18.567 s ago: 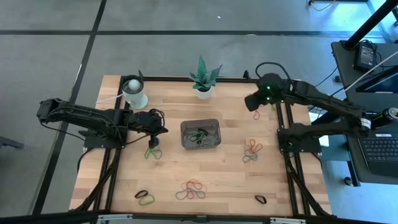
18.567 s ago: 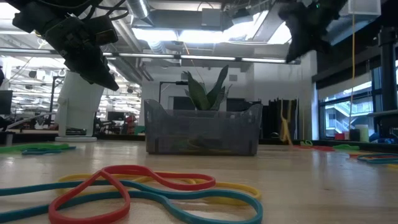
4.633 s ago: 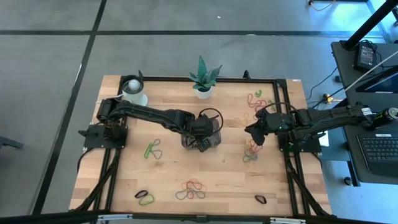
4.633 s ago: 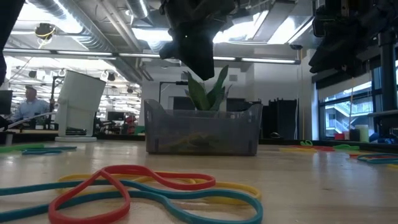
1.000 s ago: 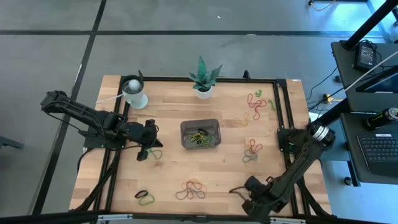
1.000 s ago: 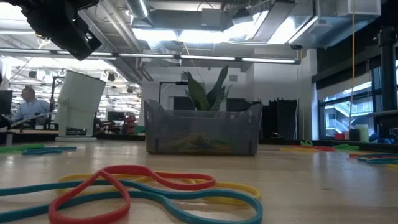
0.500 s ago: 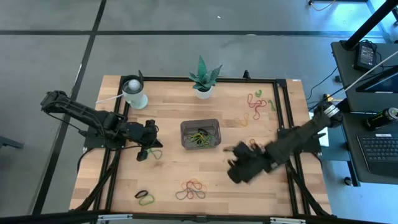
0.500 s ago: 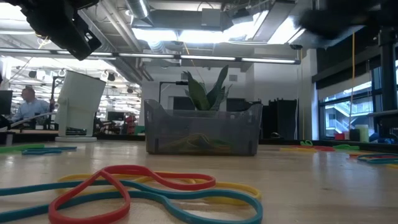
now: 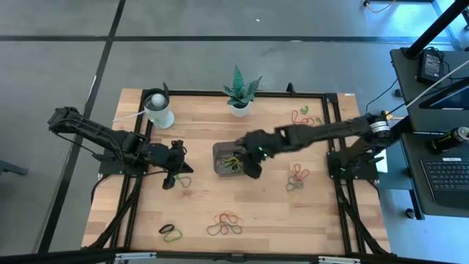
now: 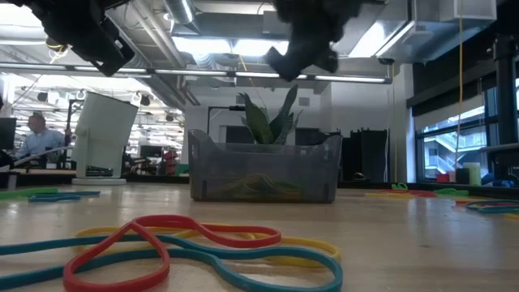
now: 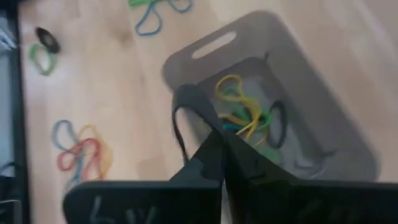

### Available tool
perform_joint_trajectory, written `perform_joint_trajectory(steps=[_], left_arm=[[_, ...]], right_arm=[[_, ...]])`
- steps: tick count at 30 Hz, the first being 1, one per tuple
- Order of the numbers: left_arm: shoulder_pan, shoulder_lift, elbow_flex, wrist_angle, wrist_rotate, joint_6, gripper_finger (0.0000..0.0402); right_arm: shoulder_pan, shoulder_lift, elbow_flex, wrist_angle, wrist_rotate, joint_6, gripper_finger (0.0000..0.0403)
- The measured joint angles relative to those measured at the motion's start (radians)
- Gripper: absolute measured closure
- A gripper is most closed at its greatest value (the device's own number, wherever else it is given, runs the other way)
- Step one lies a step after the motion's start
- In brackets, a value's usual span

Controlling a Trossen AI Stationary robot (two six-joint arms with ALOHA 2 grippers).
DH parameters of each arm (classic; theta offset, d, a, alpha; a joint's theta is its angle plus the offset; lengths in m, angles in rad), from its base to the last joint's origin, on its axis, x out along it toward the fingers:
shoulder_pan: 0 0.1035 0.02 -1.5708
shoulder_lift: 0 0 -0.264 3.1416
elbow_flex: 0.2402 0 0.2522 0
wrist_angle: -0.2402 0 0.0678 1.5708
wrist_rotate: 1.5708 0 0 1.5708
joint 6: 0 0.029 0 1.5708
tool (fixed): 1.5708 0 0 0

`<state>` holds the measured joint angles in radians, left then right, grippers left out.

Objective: Pick and place rubber bands into bin
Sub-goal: Put the black rubber band into the black bin

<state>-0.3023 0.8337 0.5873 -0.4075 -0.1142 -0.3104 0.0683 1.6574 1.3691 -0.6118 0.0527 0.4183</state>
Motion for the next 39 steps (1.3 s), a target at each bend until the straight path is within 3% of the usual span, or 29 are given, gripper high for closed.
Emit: perform_joint_trajectory(steps=[7, 15, 22, 39], left_arm=[[0.0, 0.0, 0.0, 0.025, -0.052, -0.016, 0.04], [0.0, 0.0, 0.0, 0.043, -0.052, -0.02, 0.04], [0.0, 0.0, 0.0, 0.041, -0.049, -0.046, 0.04], [-0.024, 0.0, 0.0, 0.034, -0.048, -0.023, 0.04]], right_arm=[[-0.079, 0.208, 0.243, -0.178, -0.075, -0.202, 0.0403], [-0.085, 0.449, 0.452, -0.36, -0.083, -0.263, 0.0403], [-0.085, 0.528, 0.465, -0.378, -0.117, -0.24, 0.04], [-0.084, 0.553, 0.458, -0.359, -0.118, -0.107, 0.0369]])
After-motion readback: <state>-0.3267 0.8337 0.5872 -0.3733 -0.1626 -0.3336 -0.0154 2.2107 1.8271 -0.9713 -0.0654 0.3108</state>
